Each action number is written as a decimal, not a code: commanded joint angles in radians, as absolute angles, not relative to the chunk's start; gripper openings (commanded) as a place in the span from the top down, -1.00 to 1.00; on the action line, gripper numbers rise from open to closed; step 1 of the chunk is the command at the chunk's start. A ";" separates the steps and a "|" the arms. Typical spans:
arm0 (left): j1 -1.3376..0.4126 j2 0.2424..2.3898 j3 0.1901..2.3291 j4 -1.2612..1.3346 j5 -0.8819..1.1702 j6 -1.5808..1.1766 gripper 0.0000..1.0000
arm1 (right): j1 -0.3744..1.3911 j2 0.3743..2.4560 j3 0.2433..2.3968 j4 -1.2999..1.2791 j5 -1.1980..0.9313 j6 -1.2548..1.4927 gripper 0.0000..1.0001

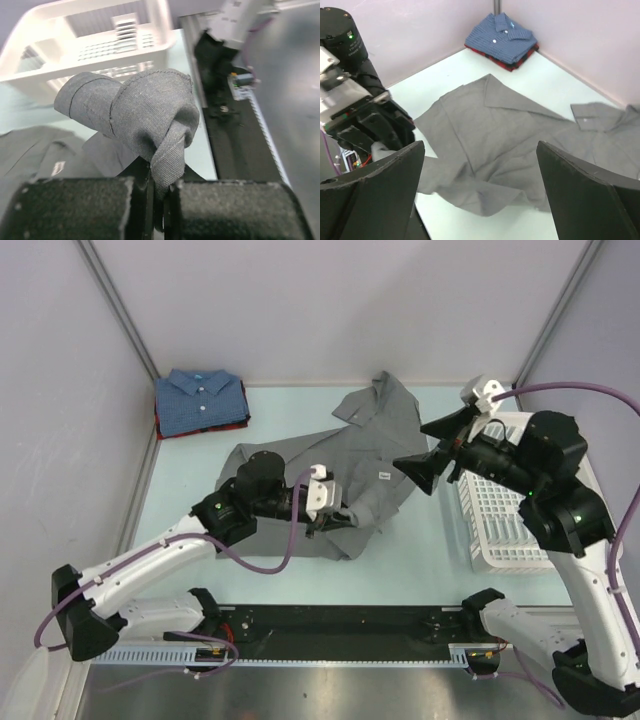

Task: Fold and stack the long sleeve shirts
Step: Flatten the shirt out

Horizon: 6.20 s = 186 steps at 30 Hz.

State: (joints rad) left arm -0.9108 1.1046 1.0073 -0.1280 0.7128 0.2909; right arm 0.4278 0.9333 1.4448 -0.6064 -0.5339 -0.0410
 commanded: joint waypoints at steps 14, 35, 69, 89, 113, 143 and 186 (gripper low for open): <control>-1.288 1.134 1.255 -0.620 0.976 1.089 0.99 | 0.302 1.221 1.267 -0.537 -0.773 -0.101 -0.99; -1.447 1.092 1.144 -0.876 0.879 1.499 0.88 | 0.426 1.374 1.193 -0.630 -0.516 -0.325 -0.76; -1.382 0.991 0.890 -0.649 0.897 1.440 0.74 | 0.434 1.244 1.244 -0.990 -0.322 -0.341 -0.16; -1.219 0.893 1.075 -0.420 1.108 1.179 0.92 | 0.342 1.666 1.103 -0.805 -0.238 -0.518 -0.03; -0.931 0.917 0.718 0.311 0.407 0.008 1.00 | 0.206 1.496 1.311 -1.038 -0.478 -0.649 -0.52; -0.346 1.453 1.249 -0.577 0.836 0.919 -0.46 | 0.409 1.582 1.166 -0.922 -0.350 -0.471 -0.45; -0.124 1.896 1.444 -0.563 0.462 0.738 -0.22 | 0.396 1.839 1.457 -1.031 -0.233 -0.546 -0.45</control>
